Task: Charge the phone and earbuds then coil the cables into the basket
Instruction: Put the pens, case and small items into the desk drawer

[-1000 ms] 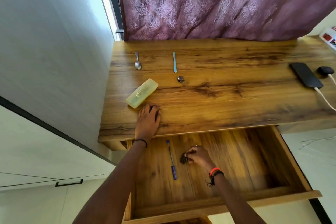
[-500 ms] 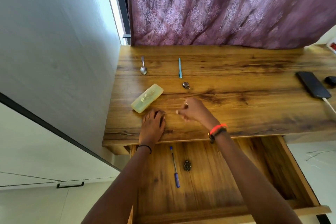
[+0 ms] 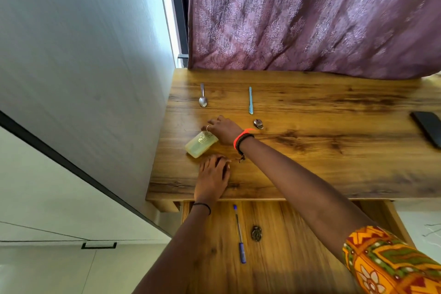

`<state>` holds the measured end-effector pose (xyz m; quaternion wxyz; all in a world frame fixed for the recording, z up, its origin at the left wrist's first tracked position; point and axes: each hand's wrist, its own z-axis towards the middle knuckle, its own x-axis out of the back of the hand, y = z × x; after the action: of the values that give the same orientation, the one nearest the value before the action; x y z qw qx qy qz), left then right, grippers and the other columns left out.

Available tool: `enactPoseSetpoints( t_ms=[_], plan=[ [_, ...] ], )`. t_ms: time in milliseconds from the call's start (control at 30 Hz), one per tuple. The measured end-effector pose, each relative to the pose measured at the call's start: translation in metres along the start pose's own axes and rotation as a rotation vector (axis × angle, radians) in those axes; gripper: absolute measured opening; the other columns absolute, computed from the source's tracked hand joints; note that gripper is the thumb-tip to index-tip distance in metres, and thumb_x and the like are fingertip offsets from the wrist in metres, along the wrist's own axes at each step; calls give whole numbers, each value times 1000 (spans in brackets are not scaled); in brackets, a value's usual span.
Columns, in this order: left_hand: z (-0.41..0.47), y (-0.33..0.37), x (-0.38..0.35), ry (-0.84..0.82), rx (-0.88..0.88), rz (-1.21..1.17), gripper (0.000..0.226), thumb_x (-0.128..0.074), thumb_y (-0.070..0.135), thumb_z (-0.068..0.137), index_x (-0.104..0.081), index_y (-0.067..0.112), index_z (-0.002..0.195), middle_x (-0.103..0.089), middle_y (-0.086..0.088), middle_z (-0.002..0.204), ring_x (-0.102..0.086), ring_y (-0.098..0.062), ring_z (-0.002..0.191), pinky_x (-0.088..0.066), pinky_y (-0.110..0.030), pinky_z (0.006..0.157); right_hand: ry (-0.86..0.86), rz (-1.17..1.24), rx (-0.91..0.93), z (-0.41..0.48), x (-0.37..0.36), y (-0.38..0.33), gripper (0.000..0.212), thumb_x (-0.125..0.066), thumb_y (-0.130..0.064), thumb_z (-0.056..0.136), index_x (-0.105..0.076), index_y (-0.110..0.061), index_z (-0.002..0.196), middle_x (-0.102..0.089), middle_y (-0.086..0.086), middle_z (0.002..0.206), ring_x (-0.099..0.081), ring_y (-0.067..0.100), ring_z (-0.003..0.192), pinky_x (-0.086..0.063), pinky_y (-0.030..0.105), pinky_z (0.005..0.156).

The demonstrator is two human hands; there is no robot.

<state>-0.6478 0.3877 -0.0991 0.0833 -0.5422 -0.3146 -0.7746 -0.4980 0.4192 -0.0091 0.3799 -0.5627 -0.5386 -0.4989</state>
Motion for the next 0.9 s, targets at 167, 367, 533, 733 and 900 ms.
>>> enactPoseSetpoints(
  t_ms=[167, 367, 533, 733, 900],
  plan=[
    [0, 2, 2, 0, -9, -13, 24, -39, 32, 95, -51, 27, 115, -50, 4, 115, -47, -16, 107, -37, -31, 95, 55, 90, -118, -11, -3, 6, 49, -56, -13, 87, -44, -19, 133, -55, 11, 122, -46, 33, 112, -45, 42, 85],
    [-1, 1, 3, -19, -3, -1, 26, -40, 31, 95, -50, 24, 118, -51, 0, 118, -46, -18, 111, -35, -32, 99, 150, 474, -433, -73, 2, 9, 58, -74, -44, 69, -52, -13, 113, -62, 7, 106, -57, 27, 98, -49, 37, 71],
    [0, 0, 2, -37, -17, -10, 26, -42, 30, 94, -49, 24, 118, -50, 0, 120, -45, -19, 113, -37, -35, 101, -47, 769, -664, -165, 6, -2, 73, -77, -50, 66, -48, -13, 121, -60, 2, 111, -57, 16, 88, -48, 27, 64],
    [0, -1, 0, -30, -11, -42, 25, -40, 30, 95, -51, 24, 116, -49, 1, 121, -45, -19, 113, -35, -35, 101, -330, 850, -739, -271, -22, -29, 83, -76, -52, 65, -41, -13, 130, -55, 4, 125, -57, 16, 100, -53, 31, 83],
    [0, -1, 1, -34, -16, -55, 25, -39, 30, 95, -50, 23, 117, -48, 0, 120, -44, -19, 113, -36, -36, 102, -443, 957, -829, -299, -83, -51, 79, -77, -50, 65, -43, -15, 126, -54, 1, 124, -55, 15, 101, -52, 26, 77]
  ],
)
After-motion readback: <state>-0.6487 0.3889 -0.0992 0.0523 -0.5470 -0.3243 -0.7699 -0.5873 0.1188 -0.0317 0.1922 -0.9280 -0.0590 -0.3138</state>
